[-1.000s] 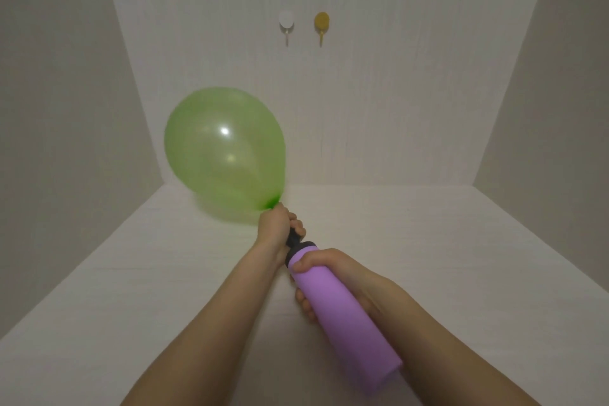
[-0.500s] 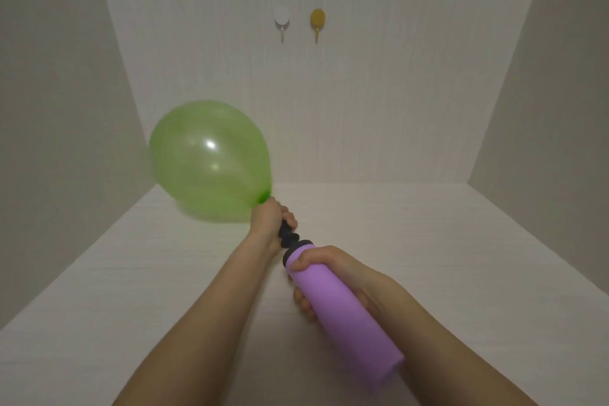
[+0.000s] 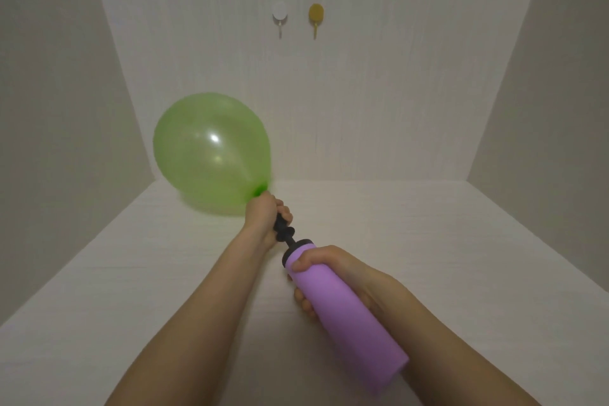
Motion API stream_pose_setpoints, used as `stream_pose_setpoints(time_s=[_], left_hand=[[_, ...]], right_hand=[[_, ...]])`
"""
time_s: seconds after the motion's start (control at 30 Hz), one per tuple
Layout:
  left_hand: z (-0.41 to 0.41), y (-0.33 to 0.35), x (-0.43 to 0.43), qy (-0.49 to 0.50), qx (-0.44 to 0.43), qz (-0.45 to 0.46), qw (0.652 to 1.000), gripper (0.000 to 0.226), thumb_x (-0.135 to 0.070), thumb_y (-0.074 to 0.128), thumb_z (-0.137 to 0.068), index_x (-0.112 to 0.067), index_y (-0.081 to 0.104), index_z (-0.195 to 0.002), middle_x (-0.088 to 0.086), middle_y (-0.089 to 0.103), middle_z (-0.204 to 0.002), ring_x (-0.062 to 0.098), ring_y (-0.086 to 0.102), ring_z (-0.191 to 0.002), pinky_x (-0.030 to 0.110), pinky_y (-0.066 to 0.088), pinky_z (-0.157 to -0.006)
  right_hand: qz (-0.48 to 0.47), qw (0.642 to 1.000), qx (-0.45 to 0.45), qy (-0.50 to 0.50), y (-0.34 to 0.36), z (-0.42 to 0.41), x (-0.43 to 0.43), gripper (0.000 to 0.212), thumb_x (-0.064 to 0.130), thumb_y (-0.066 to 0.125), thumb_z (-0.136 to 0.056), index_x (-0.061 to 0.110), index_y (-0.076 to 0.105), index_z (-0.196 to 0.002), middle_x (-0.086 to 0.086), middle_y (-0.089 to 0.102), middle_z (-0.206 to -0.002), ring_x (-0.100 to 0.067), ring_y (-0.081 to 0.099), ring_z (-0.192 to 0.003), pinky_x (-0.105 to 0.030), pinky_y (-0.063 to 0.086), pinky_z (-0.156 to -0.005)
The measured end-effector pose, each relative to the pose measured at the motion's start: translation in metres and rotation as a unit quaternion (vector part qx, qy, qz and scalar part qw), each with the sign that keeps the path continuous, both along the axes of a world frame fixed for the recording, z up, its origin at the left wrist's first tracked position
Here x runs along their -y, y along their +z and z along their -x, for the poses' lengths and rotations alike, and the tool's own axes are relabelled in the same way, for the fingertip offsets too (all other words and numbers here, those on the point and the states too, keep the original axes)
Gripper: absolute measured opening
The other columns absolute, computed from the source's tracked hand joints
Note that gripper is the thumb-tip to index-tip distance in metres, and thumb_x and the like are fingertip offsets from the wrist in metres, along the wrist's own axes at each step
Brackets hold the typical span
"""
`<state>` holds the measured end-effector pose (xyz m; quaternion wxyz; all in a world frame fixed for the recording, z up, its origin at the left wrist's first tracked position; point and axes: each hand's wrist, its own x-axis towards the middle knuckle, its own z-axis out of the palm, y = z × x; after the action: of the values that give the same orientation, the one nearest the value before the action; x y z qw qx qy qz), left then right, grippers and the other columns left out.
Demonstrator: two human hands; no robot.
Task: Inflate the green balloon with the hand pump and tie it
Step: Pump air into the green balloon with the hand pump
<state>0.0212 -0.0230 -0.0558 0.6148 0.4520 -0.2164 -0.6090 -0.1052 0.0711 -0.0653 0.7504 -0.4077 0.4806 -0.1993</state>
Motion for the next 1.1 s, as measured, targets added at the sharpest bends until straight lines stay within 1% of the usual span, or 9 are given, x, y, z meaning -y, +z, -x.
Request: stream_pose_setpoints(time_s=[0.07,0.17,0.3,0.5,0.6,0.8,0.9,1.07,1.1], left_hand=[[-0.006,0.003,0.004,0.008,-0.013,-0.001,1.0,0.031,-0.001,0.017,-0.09,-0.013,0.03,-0.064,-0.001,0.027,-0.055,0.005,0.027,-0.022,0.008,0.025,-0.031],[0.0,0.0,0.0,-0.003,-0.021,-0.01,1.0,0.032,-0.005,0.019,-0.093,-0.014,0.029,-0.064,-0.004,0.031,-0.038,0.005,0.027,-0.022,0.007,0.024,-0.031],[0.018,-0.01,-0.012,-0.02,-0.014,-0.01,1.0,0.034,-0.011,0.023,-0.097,-0.016,0.027,-0.063,-0.002,0.023,-0.058,0.004,0.026,-0.024,0.008,0.022,-0.033],[0.002,-0.002,0.001,-0.001,-0.015,-0.003,1.0,0.031,0.0,0.018,-0.089,-0.014,0.029,-0.063,-0.001,0.023,-0.058,0.005,0.027,-0.024,0.008,0.025,-0.032],[0.004,-0.003,0.0,0.005,-0.023,-0.01,1.0,0.032,-0.002,0.019,-0.09,-0.014,0.029,-0.063,-0.002,0.025,-0.053,0.005,0.027,-0.023,0.008,0.025,-0.032],[0.023,-0.014,-0.009,-0.016,-0.003,-0.013,1.0,0.035,-0.008,0.022,-0.096,-0.015,0.027,-0.062,-0.001,0.024,-0.057,0.005,0.026,-0.023,0.009,0.023,-0.032],[0.015,-0.006,-0.004,-0.021,-0.004,-0.017,1.0,0.032,-0.003,0.02,-0.093,-0.014,0.029,-0.063,-0.001,0.025,-0.058,0.005,0.027,-0.023,0.009,0.025,-0.032],[0.006,0.003,0.003,-0.005,-0.016,-0.018,1.0,0.032,-0.001,0.018,-0.09,-0.013,0.029,-0.063,-0.005,0.03,-0.034,0.005,0.027,-0.021,0.008,0.025,-0.032],[0.008,0.001,0.002,-0.008,-0.011,-0.02,1.0,0.032,-0.002,0.018,-0.091,-0.013,0.029,-0.063,-0.005,0.03,-0.034,0.006,0.027,-0.021,0.008,0.025,-0.032]], right_hand=[[0.002,1.0,-0.003,0.011,-0.001,0.007,-0.004,0.025,0.024,0.063,-0.075,0.001,0.059,-0.085,-0.011,0.062,-0.059,-0.021,0.059,-0.046,-0.021,0.048,-0.048],[-0.001,1.0,-0.002,0.017,-0.001,0.01,-0.005,0.025,0.024,0.063,-0.071,0.002,0.059,-0.083,-0.011,0.061,-0.058,-0.021,0.057,-0.045,-0.02,0.047,-0.047],[-0.006,1.0,-0.003,-0.004,0.0,0.001,0.002,0.023,0.023,0.059,-0.079,-0.001,0.056,-0.08,-0.012,0.059,-0.056,-0.022,0.056,-0.043,-0.02,0.046,-0.046],[-0.006,1.0,0.004,-0.007,0.0,0.006,-0.007,0.023,0.022,0.06,-0.079,0.0,0.057,-0.083,-0.011,0.06,-0.057,-0.02,0.056,-0.043,-0.02,0.046,-0.046],[-0.011,1.0,-0.004,0.002,0.0,0.012,-0.008,0.021,0.023,0.058,-0.08,0.002,0.058,-0.081,-0.01,0.06,-0.056,-0.02,0.056,-0.043,-0.019,0.046,-0.045],[-0.01,1.0,0.001,-0.017,0.0,-0.001,0.006,0.024,0.023,0.058,-0.079,0.0,0.055,-0.073,-0.012,0.057,-0.053,-0.021,0.055,-0.041,-0.02,0.045,-0.045],[-0.011,1.0,0.012,-0.027,0.0,0.002,0.002,0.024,0.022,0.06,-0.078,-0.001,0.056,-0.077,-0.012,0.058,-0.056,-0.021,0.055,-0.042,-0.02,0.046,-0.046],[-0.002,1.0,0.001,-0.005,-0.001,0.014,-0.005,0.022,0.022,0.059,-0.079,0.001,0.059,-0.081,-0.012,0.06,-0.057,-0.021,0.056,-0.044,-0.02,0.047,-0.046],[-0.001,1.0,-0.002,-0.005,-0.002,0.013,-0.003,0.022,0.022,0.059,-0.079,0.001,0.059,-0.081,-0.012,0.059,-0.057,-0.021,0.056,-0.044,-0.02,0.047,-0.046]])
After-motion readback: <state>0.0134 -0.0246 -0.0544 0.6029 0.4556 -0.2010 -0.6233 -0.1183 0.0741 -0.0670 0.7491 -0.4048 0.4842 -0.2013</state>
